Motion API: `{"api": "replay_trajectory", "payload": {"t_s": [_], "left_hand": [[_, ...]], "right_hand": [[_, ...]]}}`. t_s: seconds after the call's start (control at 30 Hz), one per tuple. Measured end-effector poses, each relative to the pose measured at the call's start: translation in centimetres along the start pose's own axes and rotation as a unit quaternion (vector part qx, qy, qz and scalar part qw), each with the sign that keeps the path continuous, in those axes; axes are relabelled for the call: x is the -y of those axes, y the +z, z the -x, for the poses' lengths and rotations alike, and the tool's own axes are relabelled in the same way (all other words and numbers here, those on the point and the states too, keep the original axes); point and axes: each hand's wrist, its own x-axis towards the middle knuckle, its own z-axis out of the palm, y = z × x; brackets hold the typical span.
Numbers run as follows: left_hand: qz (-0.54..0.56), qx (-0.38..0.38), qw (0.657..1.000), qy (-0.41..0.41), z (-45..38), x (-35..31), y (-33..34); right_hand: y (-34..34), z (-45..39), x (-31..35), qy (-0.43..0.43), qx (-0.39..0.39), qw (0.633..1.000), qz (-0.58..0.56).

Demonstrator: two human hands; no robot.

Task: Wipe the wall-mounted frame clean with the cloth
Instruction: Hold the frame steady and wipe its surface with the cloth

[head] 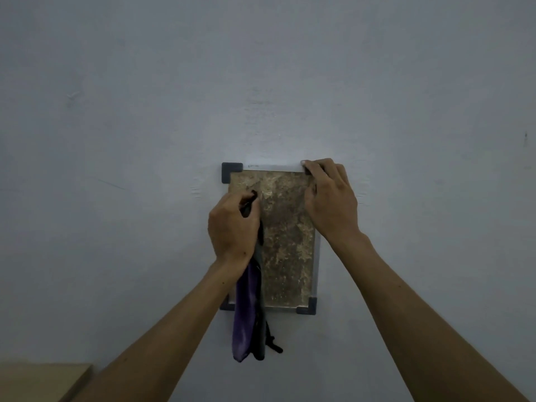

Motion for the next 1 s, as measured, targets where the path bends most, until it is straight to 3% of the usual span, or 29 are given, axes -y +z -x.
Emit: {"api": "replay_trajectory", "payload": {"t_s": [0.1,0.27,0.47,0.67,0.87,1.0], "left_hand": [[-0.023,0.047,0.997,0.06,-0.5,0.0,-0.4],[-0.002,-0.023,1.0,0.004,-1.3,0.4,-0.6],[-0.071,0.083,0.987,0.119,-0.3,-0.4,0.7],[-0.056,0.014,0.997,0.059,-2.9,-0.7,0.5],[-0.117,0.116,0.973,0.161,-0.8,-1.2,0.8],[-0.104,0.079,0.984,0.122,-2.4,-1.3,0.8]], "right_hand": [[0.0,0.1,-0.1,-0.003,0.0,1.0,-0.001],[0.1,0.1,-0.1,-0.002,-0.006,1.0,-0.005],[-0.1,0.1,-0.1,-0.007,-0.006,1.0,-0.002],[0.0,0.3,-0.1,-0.007,-0.009,1.0,0.001],[0.1,0.3,-0.1,-0.006,-0.013,1.0,0.002],[0.1,0.3,-0.1,-0.008,-0.015,1.0,0.007]]}}
